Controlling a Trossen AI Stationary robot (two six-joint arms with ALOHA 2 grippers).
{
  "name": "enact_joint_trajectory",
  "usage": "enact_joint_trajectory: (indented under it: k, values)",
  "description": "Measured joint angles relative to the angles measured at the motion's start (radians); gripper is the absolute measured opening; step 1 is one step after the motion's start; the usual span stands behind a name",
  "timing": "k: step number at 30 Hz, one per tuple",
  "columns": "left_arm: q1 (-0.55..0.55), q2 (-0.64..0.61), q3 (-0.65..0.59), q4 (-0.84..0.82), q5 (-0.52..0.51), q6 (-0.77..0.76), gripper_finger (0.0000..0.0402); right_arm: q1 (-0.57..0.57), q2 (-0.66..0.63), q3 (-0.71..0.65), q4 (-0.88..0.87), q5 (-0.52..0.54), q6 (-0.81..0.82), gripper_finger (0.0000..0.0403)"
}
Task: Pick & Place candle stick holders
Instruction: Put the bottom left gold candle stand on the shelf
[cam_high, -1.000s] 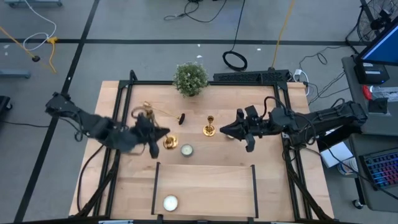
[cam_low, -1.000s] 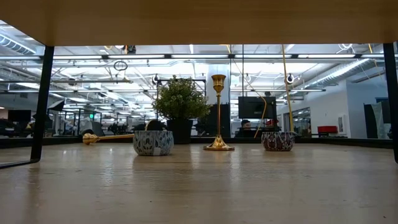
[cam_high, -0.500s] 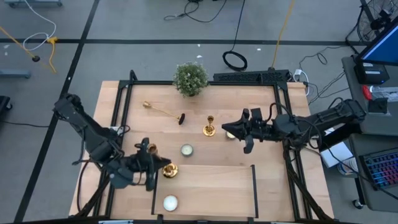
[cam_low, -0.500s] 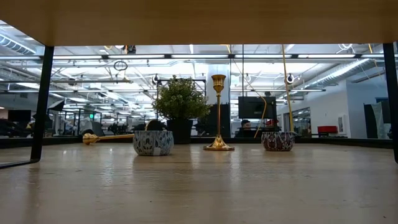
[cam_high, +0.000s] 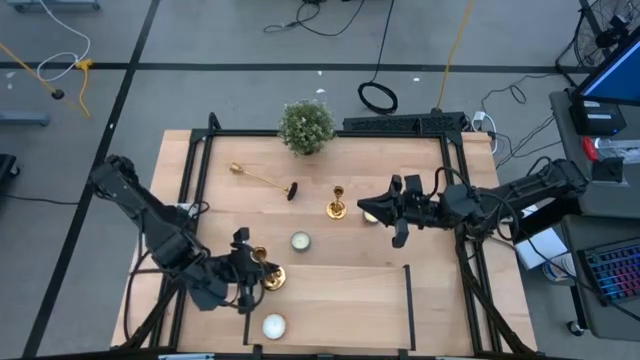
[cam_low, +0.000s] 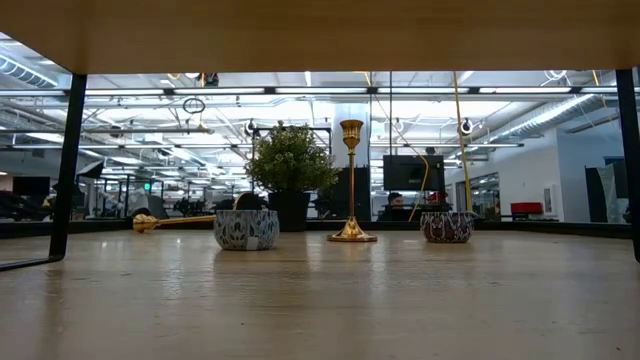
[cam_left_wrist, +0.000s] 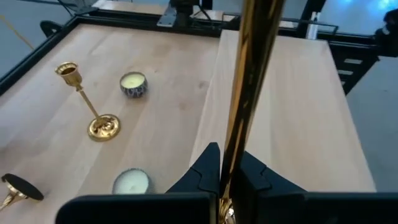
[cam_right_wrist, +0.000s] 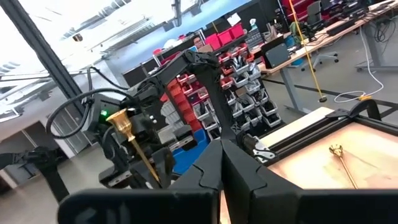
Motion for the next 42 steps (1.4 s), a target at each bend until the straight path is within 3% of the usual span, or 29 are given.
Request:
enact_joint_trajectory:
  k: [42]
  values:
    - [0.057,0.019,-0.001,0.027,0.046,-0.007,0.0014,0.013,0.000,0.000,-0.006,-0.002,-0.020,0.0000]
